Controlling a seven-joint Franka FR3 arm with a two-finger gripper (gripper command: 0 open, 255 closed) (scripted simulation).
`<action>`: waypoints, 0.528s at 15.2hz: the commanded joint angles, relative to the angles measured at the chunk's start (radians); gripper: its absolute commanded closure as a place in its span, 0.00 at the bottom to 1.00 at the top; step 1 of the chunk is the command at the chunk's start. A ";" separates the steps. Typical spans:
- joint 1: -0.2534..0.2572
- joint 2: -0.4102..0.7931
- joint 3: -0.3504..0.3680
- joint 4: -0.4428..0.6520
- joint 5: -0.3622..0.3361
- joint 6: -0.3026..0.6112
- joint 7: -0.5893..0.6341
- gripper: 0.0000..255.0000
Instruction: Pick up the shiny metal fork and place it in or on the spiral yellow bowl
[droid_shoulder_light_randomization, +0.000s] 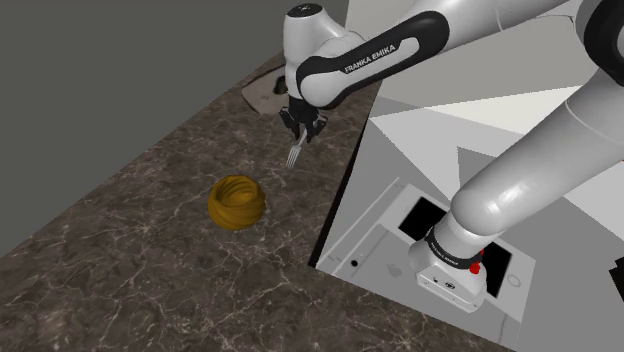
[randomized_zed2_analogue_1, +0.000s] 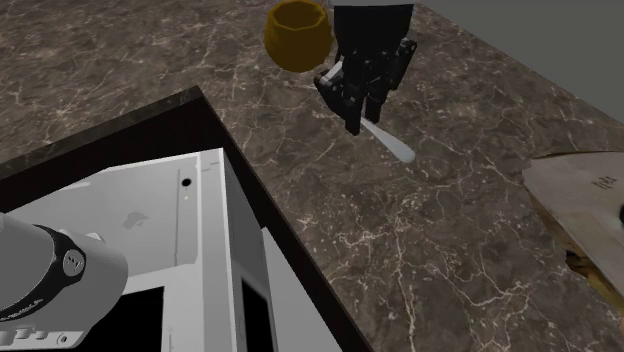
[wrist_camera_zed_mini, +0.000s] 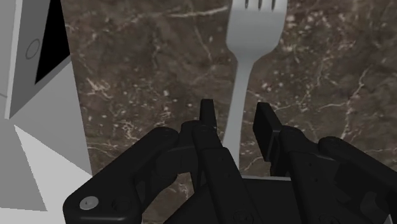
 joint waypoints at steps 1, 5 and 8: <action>0.002 -0.014 -0.002 0.016 0.011 -0.029 -0.010 1.00; 0.004 -0.042 -0.007 0.046 0.029 -0.082 -0.029 1.00; 0.005 -0.060 -0.011 0.070 0.040 -0.122 -0.042 1.00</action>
